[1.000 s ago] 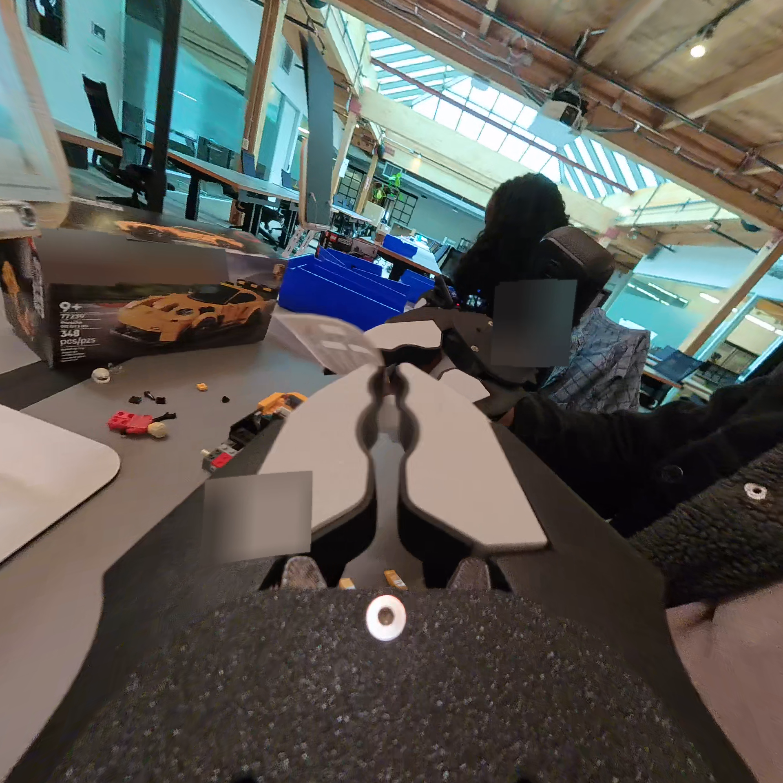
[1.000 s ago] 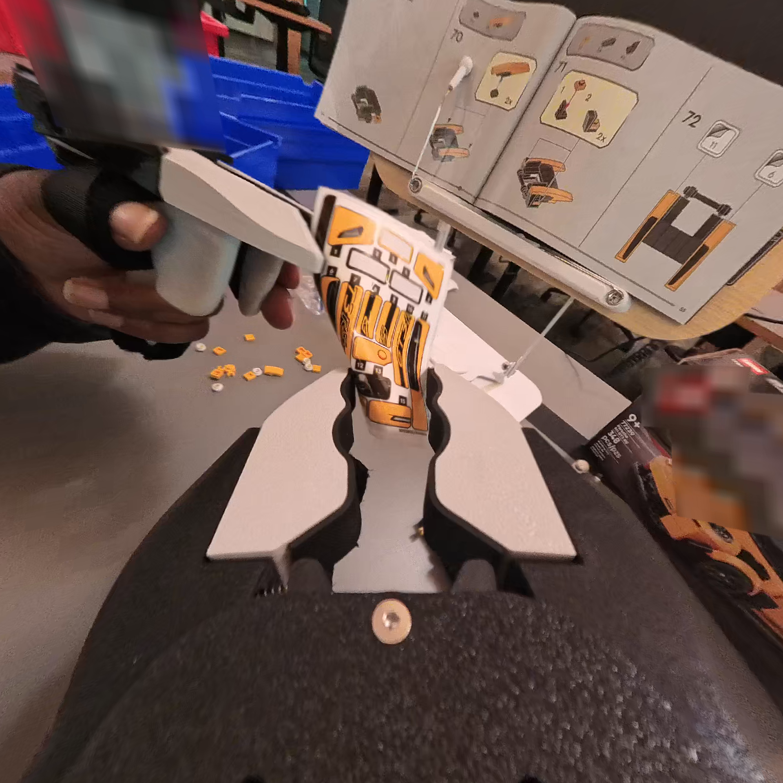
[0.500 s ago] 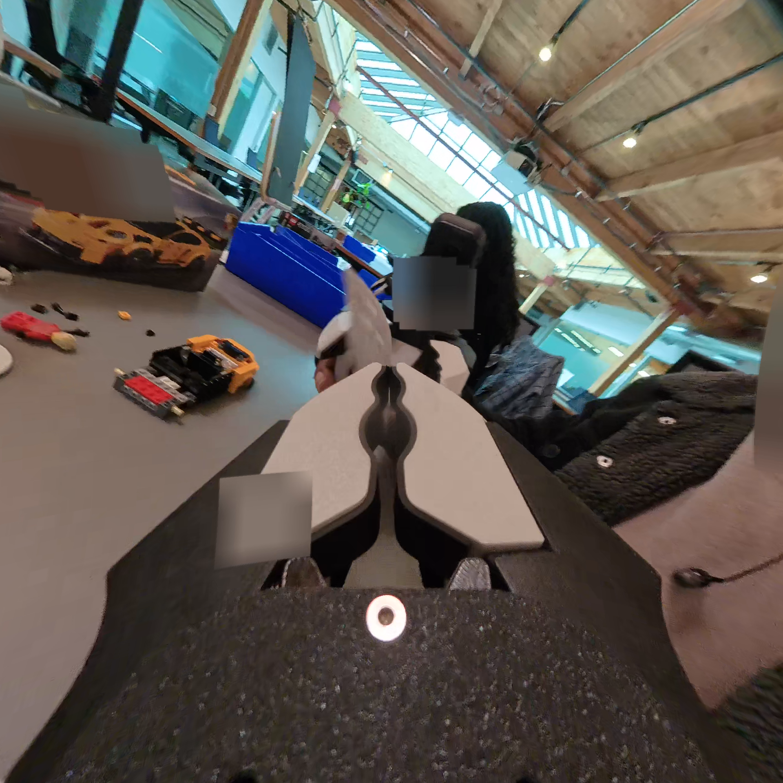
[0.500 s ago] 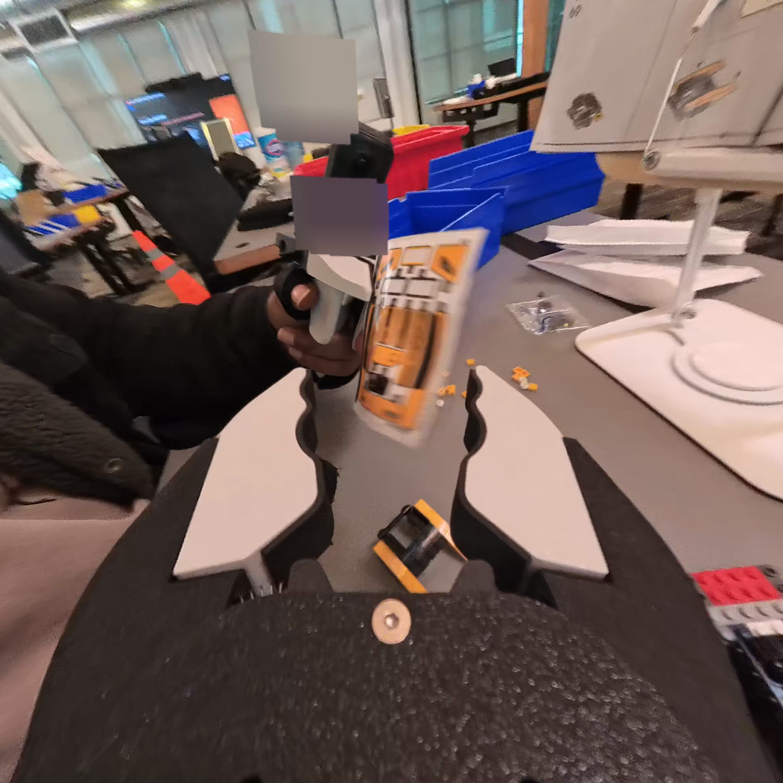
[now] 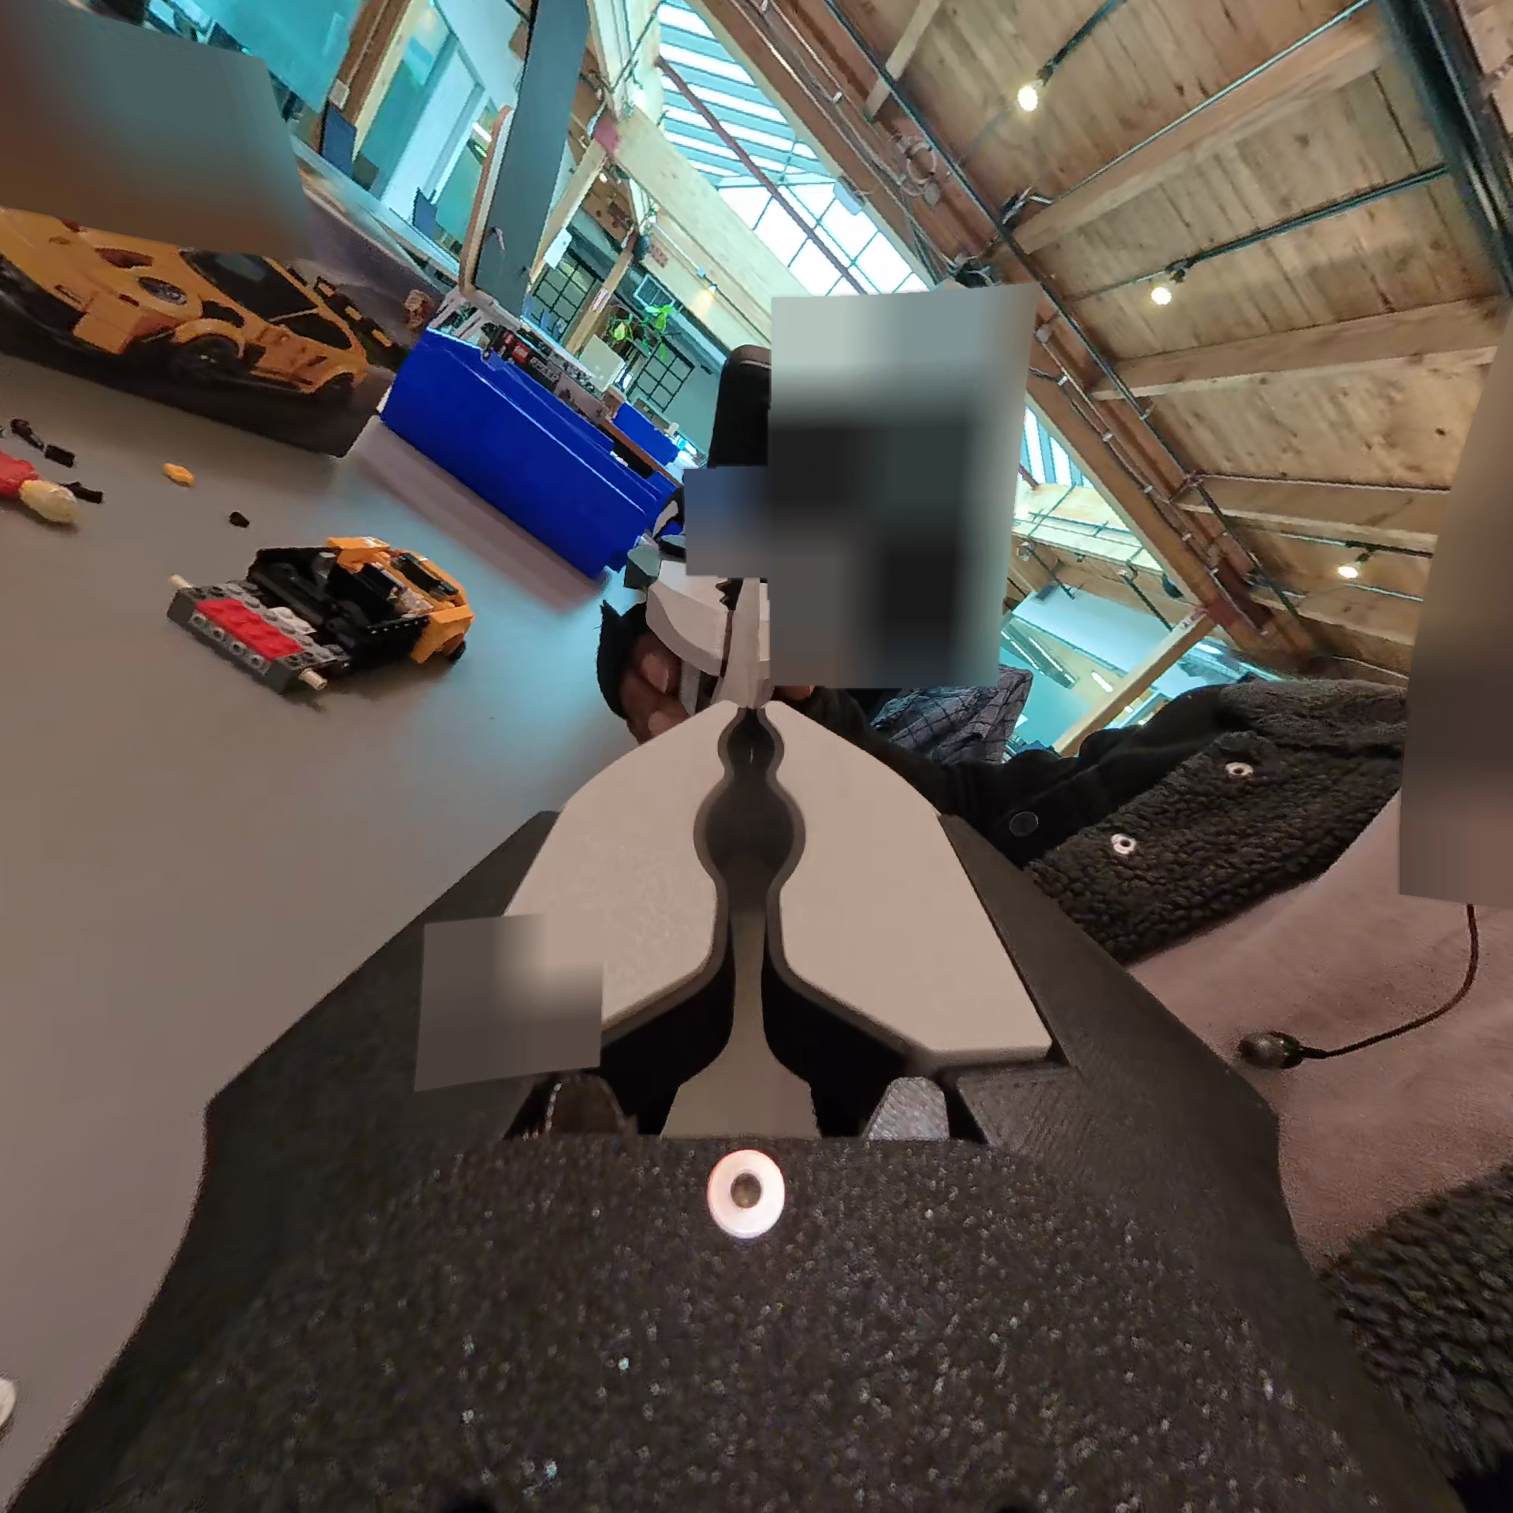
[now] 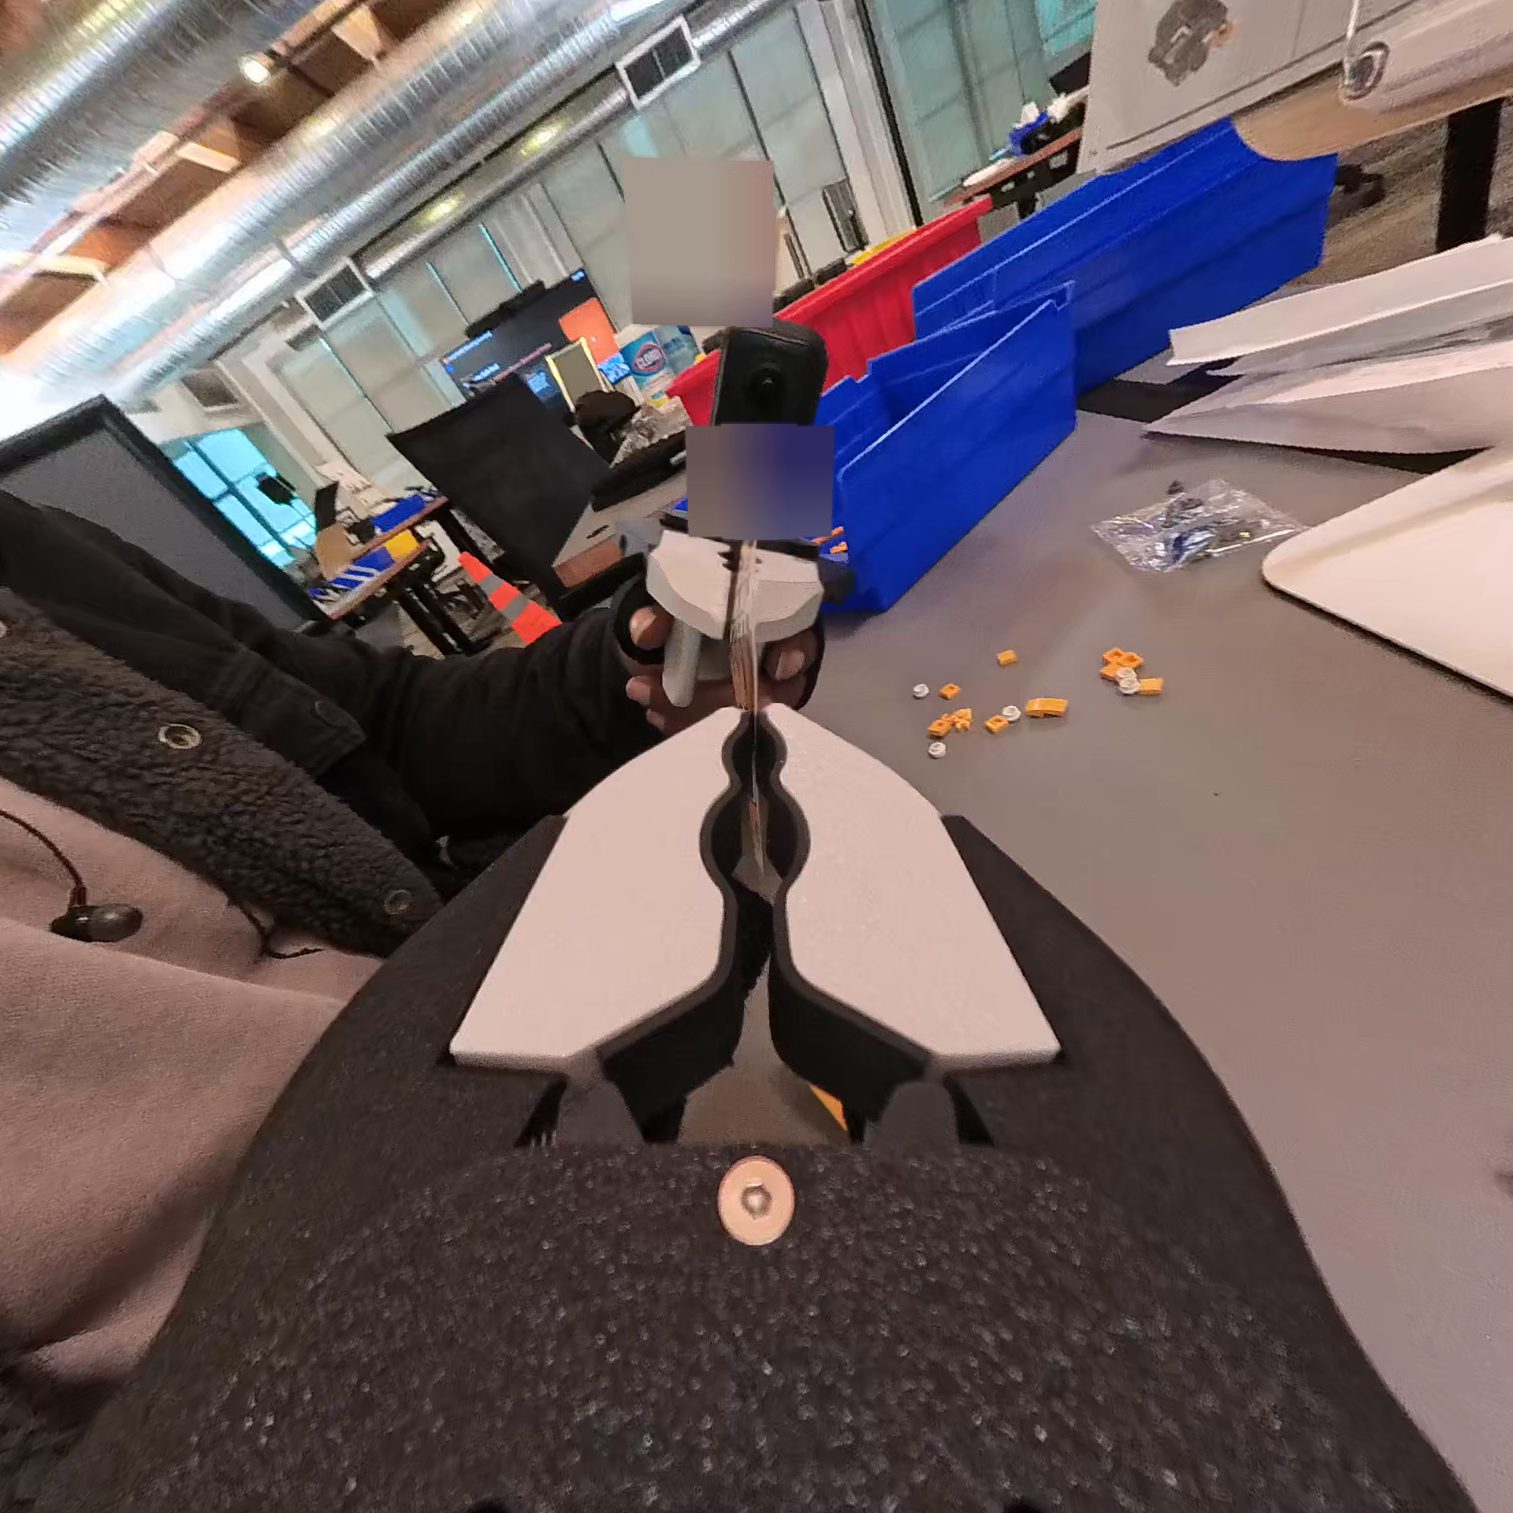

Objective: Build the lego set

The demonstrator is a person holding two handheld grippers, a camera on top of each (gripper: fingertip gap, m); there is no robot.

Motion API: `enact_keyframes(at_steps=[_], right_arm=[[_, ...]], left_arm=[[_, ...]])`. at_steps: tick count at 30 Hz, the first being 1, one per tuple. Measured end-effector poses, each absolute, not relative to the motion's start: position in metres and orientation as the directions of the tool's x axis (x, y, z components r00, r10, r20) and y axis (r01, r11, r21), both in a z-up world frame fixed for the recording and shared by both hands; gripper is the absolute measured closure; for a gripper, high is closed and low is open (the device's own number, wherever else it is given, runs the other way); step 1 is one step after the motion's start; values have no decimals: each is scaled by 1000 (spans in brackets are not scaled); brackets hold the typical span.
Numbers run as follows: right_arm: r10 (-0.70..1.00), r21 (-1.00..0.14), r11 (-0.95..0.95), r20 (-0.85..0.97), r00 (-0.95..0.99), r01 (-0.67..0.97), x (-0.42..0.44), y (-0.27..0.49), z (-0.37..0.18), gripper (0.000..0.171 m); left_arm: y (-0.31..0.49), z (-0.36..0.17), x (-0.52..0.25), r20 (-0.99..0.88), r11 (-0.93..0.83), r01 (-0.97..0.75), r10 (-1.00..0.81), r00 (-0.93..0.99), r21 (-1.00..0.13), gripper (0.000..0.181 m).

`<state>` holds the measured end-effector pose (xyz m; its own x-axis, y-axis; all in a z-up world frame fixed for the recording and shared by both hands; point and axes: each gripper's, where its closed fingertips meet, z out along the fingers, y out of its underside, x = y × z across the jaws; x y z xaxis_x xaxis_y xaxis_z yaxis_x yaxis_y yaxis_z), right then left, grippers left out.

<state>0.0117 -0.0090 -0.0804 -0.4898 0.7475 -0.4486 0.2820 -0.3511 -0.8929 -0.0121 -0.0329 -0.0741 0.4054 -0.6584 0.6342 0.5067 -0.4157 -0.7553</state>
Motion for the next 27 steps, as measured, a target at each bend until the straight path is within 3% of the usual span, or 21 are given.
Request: enact_keyframes(at_steps=[6,9,13,16,19,27], right_arm=[[689,-849,-429,-528,-497,308,12,-9,-80,171],[634,-809,-504,-584,-507,301,14,-5,-74,171],[564,-762,-574,-633,-530,300,16,-2,-69,171],[569,-763,-569,-635,-523,307,14,-3,-73,171],[575,-766,-565,-633,-519,308,12,-4,-75,171],[689,-835,-468,-549,-473,289,8,-3,-86,171]], left_arm=[[-27,-82,-17,621,-386,504,-625,473,-772,181],[-25,-82,-18,585,-346,487,-621,522,-802,163],[-24,-84,-12,563,-342,459,-628,538,-820,156],[-25,-84,-5,566,-348,461,-642,517,-816,159],[-29,-88,2,550,-374,410,-652,522,-832,181],[-26,-96,-7,588,-428,402,-588,556,-809,181]])
